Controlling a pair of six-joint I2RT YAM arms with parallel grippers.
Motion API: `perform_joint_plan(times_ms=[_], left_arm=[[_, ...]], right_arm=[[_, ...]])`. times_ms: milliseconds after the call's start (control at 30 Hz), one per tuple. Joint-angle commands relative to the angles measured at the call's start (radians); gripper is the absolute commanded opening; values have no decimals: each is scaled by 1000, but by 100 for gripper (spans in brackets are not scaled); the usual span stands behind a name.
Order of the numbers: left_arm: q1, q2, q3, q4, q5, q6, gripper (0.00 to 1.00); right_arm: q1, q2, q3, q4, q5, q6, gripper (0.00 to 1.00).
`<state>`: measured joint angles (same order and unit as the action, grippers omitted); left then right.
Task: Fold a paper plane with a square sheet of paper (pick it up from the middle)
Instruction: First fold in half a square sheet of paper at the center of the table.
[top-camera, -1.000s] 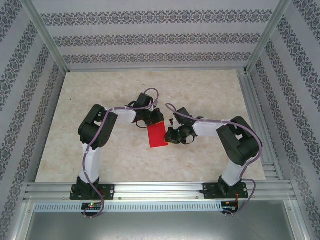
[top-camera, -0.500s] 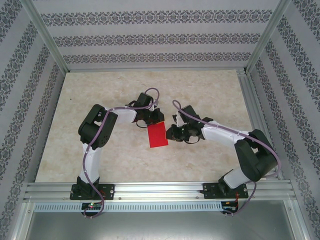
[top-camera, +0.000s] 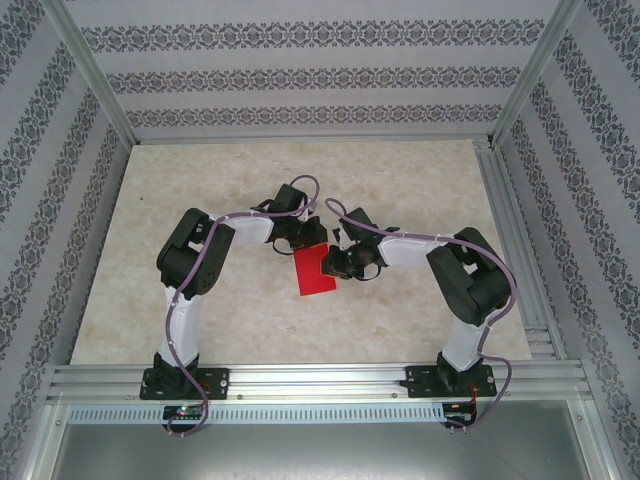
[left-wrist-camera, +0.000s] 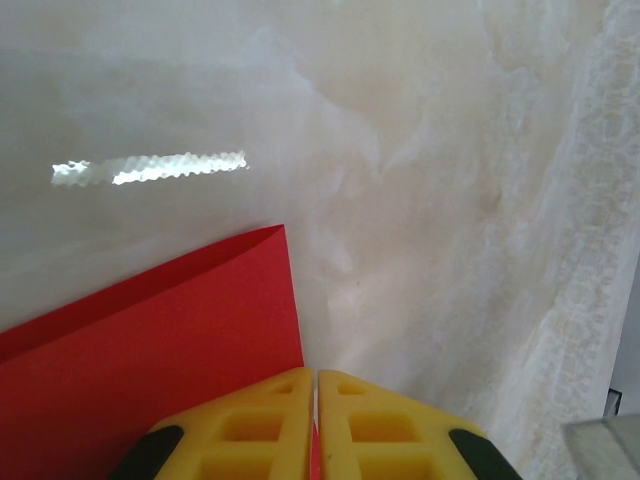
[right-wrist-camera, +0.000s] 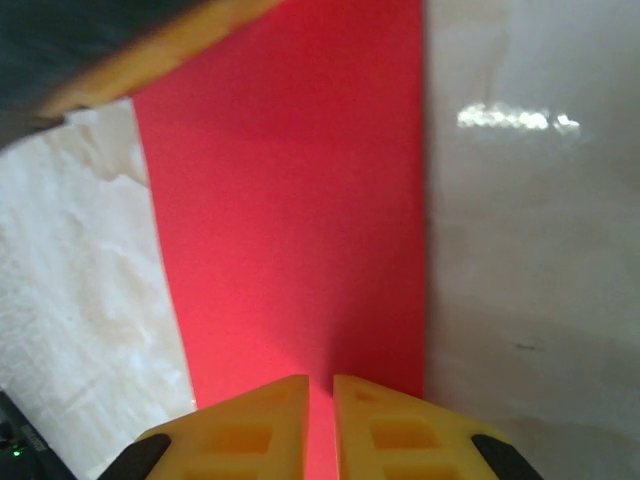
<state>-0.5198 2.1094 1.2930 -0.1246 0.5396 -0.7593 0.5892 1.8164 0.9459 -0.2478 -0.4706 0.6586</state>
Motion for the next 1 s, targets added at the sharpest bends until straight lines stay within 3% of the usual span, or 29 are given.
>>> perform_joint_plan(times_ms=[0, 467, 967], left_arm=[[-2, 17, 25, -37, -35, 20, 11], [45, 88, 132, -71, -95, 32, 10], [109, 103, 285, -185, -151, 96, 14]], right_arm=[[3, 40, 15, -62, 36, -25, 15], [2, 28, -71, -161, 45, -67, 14], [13, -32, -57, -103, 29, -41, 16]])
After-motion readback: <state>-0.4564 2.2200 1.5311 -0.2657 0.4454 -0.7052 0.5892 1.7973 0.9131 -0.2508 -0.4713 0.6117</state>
